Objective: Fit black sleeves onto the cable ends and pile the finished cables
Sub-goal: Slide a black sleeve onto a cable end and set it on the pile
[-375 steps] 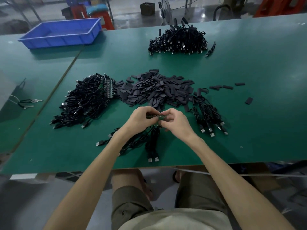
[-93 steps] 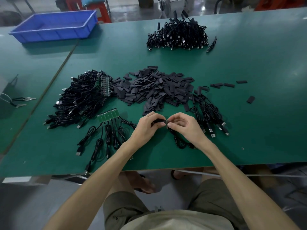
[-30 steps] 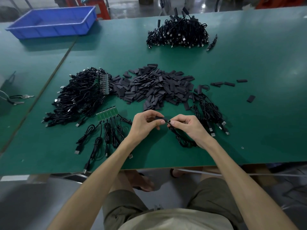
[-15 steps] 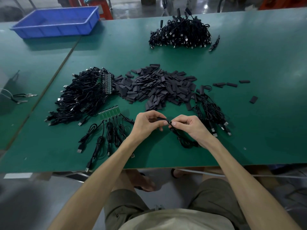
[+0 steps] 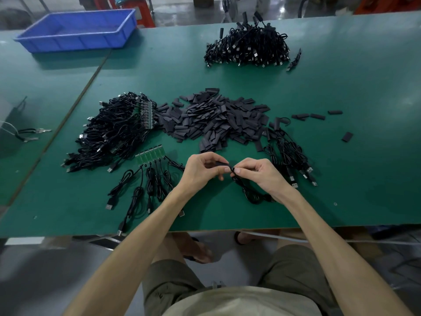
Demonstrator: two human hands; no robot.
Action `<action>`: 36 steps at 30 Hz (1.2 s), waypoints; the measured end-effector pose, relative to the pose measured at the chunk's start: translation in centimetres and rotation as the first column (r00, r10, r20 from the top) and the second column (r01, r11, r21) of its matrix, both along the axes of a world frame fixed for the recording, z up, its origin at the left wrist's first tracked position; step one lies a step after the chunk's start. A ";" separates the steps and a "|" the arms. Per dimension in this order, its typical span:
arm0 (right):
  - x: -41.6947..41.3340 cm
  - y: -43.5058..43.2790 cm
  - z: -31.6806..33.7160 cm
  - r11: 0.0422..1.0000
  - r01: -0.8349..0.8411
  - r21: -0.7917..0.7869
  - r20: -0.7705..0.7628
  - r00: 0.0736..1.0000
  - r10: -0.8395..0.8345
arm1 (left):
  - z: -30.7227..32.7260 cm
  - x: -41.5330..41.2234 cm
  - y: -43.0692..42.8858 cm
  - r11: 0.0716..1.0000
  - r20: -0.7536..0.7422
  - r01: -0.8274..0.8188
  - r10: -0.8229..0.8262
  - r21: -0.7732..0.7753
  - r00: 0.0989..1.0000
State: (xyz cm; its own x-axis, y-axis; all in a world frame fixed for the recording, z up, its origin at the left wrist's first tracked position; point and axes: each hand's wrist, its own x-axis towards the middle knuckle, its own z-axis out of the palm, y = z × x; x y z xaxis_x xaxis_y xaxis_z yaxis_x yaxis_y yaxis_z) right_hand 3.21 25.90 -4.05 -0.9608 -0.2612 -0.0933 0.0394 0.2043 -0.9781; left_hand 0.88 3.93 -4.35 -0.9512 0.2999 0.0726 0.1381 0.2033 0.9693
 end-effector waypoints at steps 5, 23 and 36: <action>0.0 0.0 0.0 1.000 -0.010 -0.015 0.001 1.000 0.010 | 0.1 -0.1 0.0 1.000 0.006 -0.006 0.006 0.006 1.000; -0.2 0.4 0.3 0.997 -0.082 0.014 -0.007 0.997 0.082 | -0.3 -0.4 -0.1 0.998 -0.008 0.063 -0.063 0.021 0.998; -0.3 0.3 0.3 0.998 -0.057 0.028 -0.005 0.998 0.058 | 0.1 -0.1 0.0 0.999 0.016 0.044 -0.044 0.003 0.999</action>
State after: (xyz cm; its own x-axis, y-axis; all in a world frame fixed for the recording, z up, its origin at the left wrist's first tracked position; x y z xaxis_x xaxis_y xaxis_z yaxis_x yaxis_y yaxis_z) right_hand 2.96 26.20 -3.71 -0.9448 -0.3134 -0.0956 0.0210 0.2335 -0.9721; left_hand 0.76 3.93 -4.26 -0.9381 0.3416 0.0579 0.1311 0.1951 0.9720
